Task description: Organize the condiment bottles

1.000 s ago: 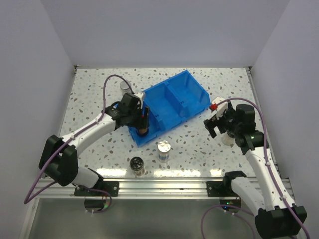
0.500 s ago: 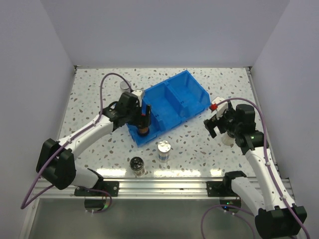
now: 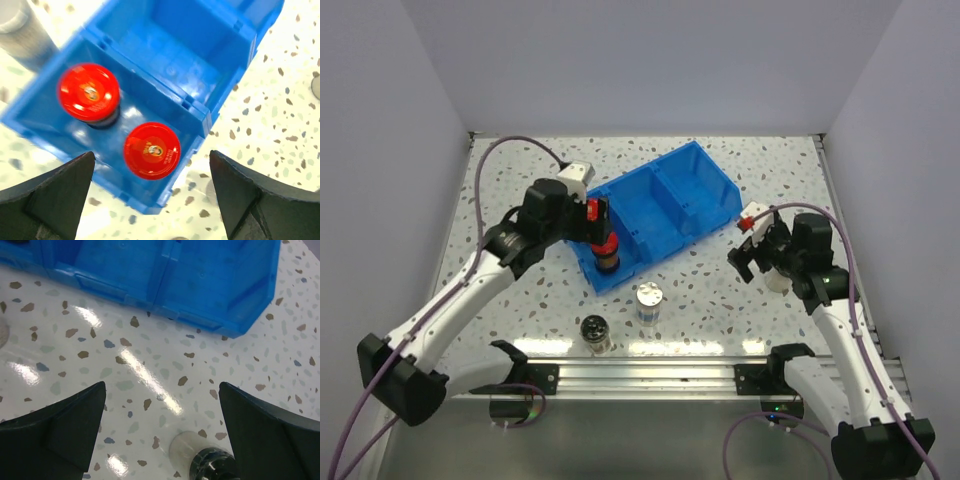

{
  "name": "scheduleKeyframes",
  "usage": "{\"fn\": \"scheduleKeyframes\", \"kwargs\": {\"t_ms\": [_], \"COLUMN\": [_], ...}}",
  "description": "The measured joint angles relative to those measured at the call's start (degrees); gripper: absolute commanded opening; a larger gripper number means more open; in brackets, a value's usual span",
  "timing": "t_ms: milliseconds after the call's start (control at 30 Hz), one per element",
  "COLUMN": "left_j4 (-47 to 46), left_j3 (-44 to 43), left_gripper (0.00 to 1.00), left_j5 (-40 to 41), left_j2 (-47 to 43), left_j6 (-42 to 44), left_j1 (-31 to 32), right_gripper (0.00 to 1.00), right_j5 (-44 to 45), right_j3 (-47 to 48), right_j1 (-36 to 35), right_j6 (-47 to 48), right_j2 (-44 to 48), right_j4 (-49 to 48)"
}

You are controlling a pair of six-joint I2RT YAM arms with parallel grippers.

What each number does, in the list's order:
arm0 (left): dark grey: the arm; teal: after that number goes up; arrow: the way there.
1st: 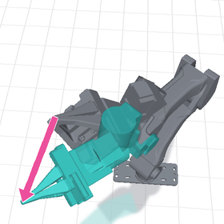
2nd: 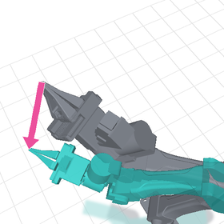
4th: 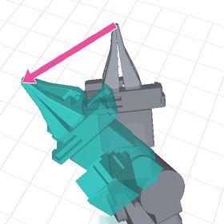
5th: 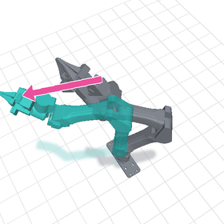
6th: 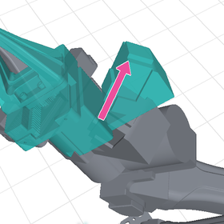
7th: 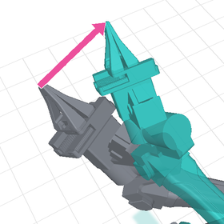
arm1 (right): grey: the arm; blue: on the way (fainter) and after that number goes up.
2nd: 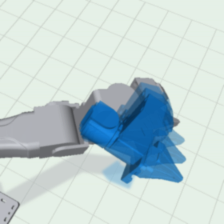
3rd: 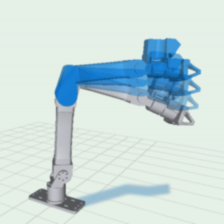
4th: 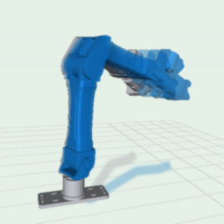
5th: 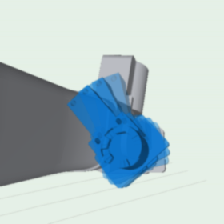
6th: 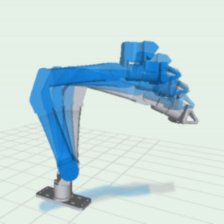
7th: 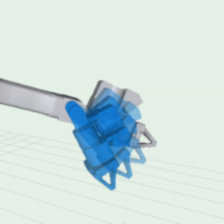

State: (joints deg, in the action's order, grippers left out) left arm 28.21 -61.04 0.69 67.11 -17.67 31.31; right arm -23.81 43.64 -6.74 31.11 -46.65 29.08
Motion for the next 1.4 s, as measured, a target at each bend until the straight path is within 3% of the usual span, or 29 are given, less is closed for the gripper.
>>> {"fn": "scheduleKeyframes", "kwargs": {"t_ms": [133,267,400,600,1067,1267,1400], "left_j4": [-0.1,-1.6,-2.8,-3.7,-6.3,-6.3,-6.3], "left_j3": [0.9,7.9,16.2,22.3,22.6,22.8,22.9], "left_gripper": [1.0,1.0,1.0,1.0,1.0,1.0,1.0], "left_j5": [4.9,12.3,17.5,22.6,29.3,30.1,30.2], "left_j2": [-10.4,-22.4,-30.0,-33.0,-38.6,-39.0,-39.3], "left_j6": [5.1,7.9,8.9,9.8,9.7,9.7,9.7], "left_j1": [0.0,0.0,0.0,0.0,0.0,0.0,0.0], "right_gripper": [0.98,0.99,0.99,0.99,0.99,0.99,0.87], "right_j5": [-12.5,-25.7,-29.8,-26.0,-8.5,-5.1,-3.6], "right_j3": [-2.2,-2.0,1.6,4.1,14.3,19.8,21.7], "right_j1": [0.0,-0.9,-6.8,-23.2,-40.0,-45.6,-47.6], "right_j6": [6.4,17.6,24.3,22.5,17.7,16.2,15.4], "right_j2": [1.9,1.0,-3.9,-10.1,-28.5,-34.3,-38.2], "right_j4": [2.8,11.0,18.6,18.3,11.8,11.5,11.6]}}
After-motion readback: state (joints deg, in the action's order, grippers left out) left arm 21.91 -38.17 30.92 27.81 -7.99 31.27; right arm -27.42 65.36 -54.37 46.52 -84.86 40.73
